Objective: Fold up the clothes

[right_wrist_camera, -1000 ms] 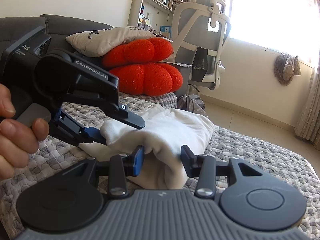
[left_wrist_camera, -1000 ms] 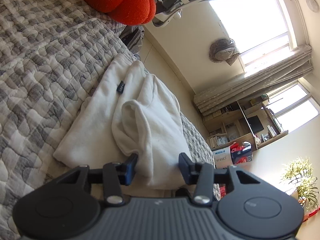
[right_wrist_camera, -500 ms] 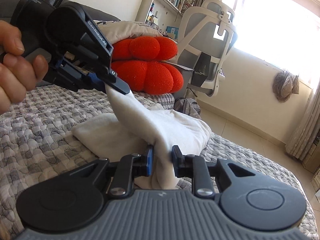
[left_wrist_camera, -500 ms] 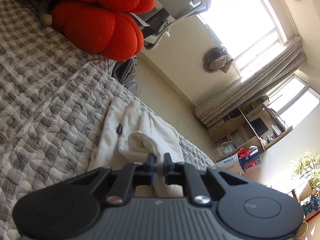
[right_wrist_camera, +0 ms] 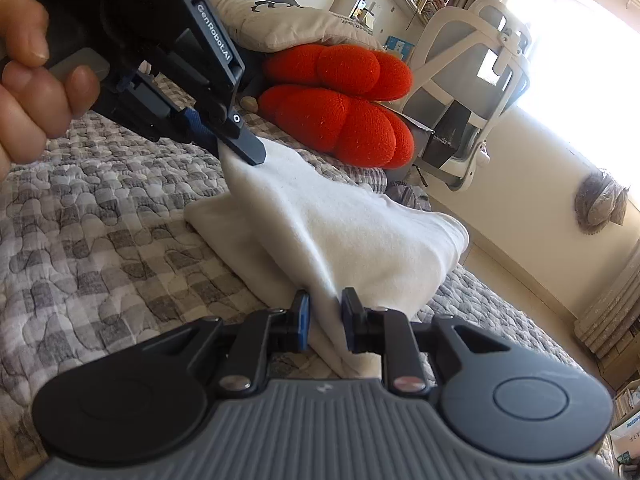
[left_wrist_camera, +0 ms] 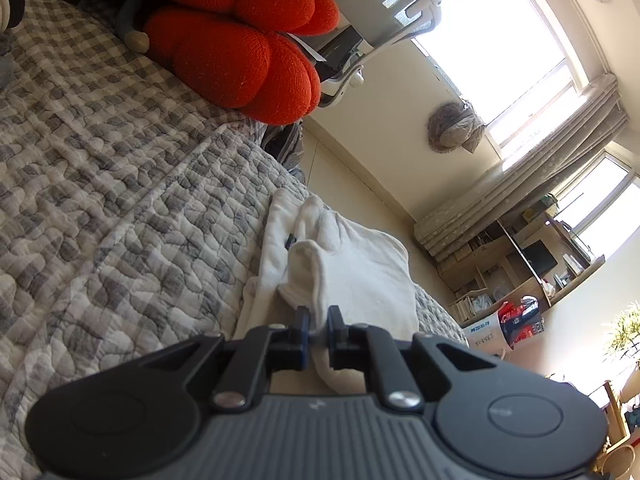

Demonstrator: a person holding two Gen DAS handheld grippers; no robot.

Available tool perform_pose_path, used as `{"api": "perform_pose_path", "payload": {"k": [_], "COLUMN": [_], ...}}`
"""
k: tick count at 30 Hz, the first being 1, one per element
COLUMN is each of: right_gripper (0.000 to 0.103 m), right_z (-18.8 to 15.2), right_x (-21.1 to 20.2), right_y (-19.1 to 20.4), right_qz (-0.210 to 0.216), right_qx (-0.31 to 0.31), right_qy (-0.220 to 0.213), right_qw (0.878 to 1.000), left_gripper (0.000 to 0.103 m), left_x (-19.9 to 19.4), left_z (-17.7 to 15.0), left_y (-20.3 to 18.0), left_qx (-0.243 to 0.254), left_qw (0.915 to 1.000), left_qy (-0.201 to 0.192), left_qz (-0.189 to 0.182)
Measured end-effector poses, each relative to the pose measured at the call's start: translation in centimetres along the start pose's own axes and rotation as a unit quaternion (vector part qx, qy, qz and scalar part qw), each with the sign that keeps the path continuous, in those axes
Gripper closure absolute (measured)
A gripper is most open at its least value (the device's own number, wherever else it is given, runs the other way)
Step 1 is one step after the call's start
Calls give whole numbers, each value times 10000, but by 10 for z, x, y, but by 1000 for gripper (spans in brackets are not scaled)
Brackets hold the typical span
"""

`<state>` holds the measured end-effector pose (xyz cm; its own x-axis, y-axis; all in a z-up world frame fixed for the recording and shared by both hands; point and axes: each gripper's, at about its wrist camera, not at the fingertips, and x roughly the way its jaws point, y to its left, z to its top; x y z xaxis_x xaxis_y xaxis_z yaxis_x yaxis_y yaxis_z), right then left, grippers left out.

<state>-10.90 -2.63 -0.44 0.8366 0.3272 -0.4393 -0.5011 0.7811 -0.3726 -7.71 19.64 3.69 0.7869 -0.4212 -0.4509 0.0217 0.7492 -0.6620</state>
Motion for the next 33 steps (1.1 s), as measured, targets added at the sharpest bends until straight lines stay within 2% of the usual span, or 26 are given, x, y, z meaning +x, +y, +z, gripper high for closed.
{"api": "perform_pose_path", "payload": {"k": [2, 5, 8, 10, 12, 14, 15, 18, 19, 24, 30, 33], "right_gripper": [81, 81, 80, 81, 82, 88, 91, 91, 91, 91, 91, 91], "right_z": [2, 3, 1, 0, 0, -1, -1, -4, -4, -5, -8, -9], "right_x": [0, 2, 4, 4, 3, 3, 2, 0, -1, -2, 0, 0], "right_y": [-4, 6, 13, 8, 2, -5, -8, -25, -30, -19, -22, -21], "right_qz": [68, 40, 2, 72, 139, 95, 84, 267, 332, 336, 432, 413], "right_qx": [163, -116, -377, -173, 78, 365, 529, 1263, 1471, 1238, 1392, 1354], "right_qy": [27, 135, 192, 168, 133, 54, 17, -87, -111, -90, -134, -143], "right_qw": [9998, 9998, 9991, 9997, 9998, 9993, 9986, 9916, 9885, 9917, 9892, 9898], "left_gripper": [95, 95, 94, 92, 67, 60, 59, 54, 52, 52, 52, 52], "left_x": [0, 8, 5, 0, -2, 1, 4, 18, 24, 62, 112, 137], "left_z": [-4, -10, -5, 4, 16, 29, 36, 47, 48, 63, 80, 75], "left_y": [0, 8, 12, 12, 10, 7, 6, 8, 8, 0, -7, -12], "left_qx": [105, 130, 112, 47, 29, 33, 0, -185, -234, -51, 129, 331], "left_qw": [9999, 9994, 9997, 9999, 10000, 9999, 9999, 9993, 9990, 9989, 9974, 9943], "left_qy": [7, 189, 201, 120, 24, -12, -7, 166, 250, 454, 701, 945], "left_qz": [96, 247, 47, -64, -83, -105, -123, -275, -304, -117, 88, 359]}}
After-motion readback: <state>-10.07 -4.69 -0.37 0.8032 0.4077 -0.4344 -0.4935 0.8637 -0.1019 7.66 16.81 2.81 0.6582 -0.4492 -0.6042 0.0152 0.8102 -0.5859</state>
